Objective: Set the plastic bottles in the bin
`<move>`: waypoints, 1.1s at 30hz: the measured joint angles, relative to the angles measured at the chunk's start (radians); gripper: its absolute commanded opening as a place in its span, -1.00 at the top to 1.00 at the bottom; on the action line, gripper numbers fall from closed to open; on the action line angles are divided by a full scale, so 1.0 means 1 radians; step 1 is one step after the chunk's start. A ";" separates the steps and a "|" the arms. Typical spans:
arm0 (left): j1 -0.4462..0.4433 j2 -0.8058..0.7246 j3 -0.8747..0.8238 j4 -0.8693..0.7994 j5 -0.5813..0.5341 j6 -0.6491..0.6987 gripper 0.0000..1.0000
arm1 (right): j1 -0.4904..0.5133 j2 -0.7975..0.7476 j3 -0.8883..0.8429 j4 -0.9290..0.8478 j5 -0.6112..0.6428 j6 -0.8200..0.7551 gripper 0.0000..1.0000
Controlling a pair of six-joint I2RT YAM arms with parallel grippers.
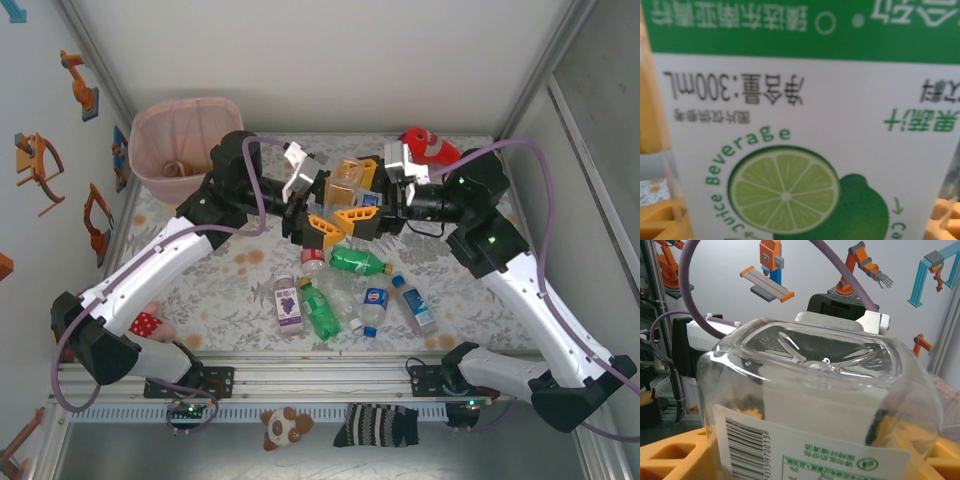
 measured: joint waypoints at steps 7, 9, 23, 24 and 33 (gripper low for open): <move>0.000 -0.009 0.000 -0.016 -0.007 0.020 -0.23 | 0.006 0.000 0.000 0.001 0.006 0.000 -0.08; 0.000 -0.012 0.001 -0.026 -0.011 0.028 -0.23 | 0.008 -0.001 0.000 0.000 0.008 0.000 -0.34; 0.071 -0.038 0.043 -0.184 -0.126 0.108 -0.21 | 0.011 -0.129 0.000 -0.158 0.263 -0.082 -0.67; 0.088 -0.041 0.045 -0.199 -0.161 0.110 -0.21 | 0.011 -0.140 0.000 -0.166 0.294 -0.087 -0.67; 0.207 -0.043 0.156 -0.374 -0.628 0.122 -0.17 | 0.011 -0.185 -0.008 -0.195 0.479 -0.106 -0.66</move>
